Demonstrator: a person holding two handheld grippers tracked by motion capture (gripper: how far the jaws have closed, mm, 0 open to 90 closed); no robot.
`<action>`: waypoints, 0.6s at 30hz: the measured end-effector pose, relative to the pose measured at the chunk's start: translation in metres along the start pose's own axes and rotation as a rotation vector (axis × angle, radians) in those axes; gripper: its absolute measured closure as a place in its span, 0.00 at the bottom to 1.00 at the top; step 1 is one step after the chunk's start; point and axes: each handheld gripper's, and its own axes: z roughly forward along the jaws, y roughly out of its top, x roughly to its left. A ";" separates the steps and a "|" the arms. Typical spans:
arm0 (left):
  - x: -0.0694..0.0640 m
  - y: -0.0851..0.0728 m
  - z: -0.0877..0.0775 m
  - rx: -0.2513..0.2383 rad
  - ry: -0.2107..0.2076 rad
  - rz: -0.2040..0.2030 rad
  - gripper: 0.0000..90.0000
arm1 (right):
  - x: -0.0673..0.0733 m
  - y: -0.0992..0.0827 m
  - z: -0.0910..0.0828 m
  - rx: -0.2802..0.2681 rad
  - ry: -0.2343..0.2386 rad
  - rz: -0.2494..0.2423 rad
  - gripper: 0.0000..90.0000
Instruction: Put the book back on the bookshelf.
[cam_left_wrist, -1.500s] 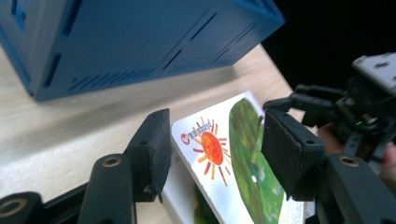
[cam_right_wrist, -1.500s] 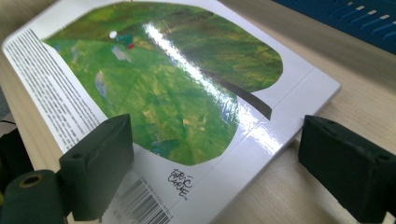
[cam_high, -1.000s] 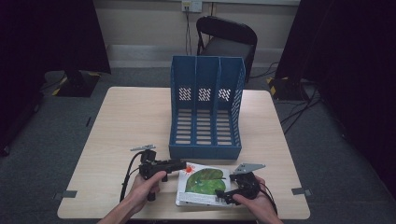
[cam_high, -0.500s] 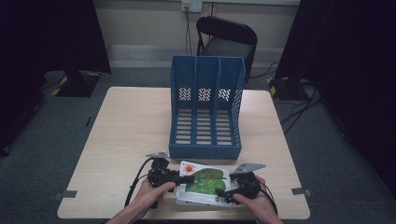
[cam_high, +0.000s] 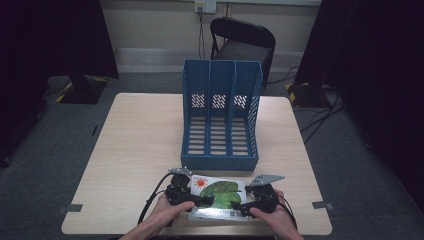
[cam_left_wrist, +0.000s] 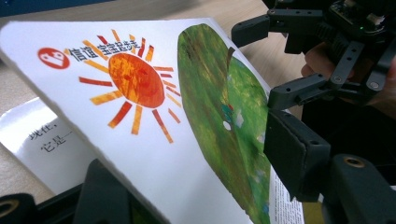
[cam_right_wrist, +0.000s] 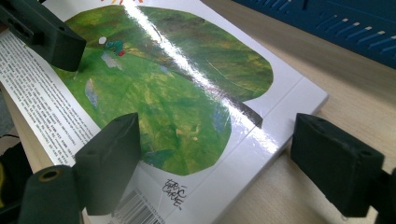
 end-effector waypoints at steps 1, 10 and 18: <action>0.000 0.000 0.000 0.000 0.000 0.000 0.45 | 0.000 0.000 0.000 -0.002 -0.001 0.001 0.20; 0.003 -0.001 -0.004 -0.004 -0.023 0.038 0.61 | -0.002 0.001 -0.001 -0.002 0.020 0.011 0.24; -0.002 0.001 -0.007 -0.008 -0.019 0.098 0.67 | -0.004 0.002 -0.001 -0.005 0.033 0.018 0.21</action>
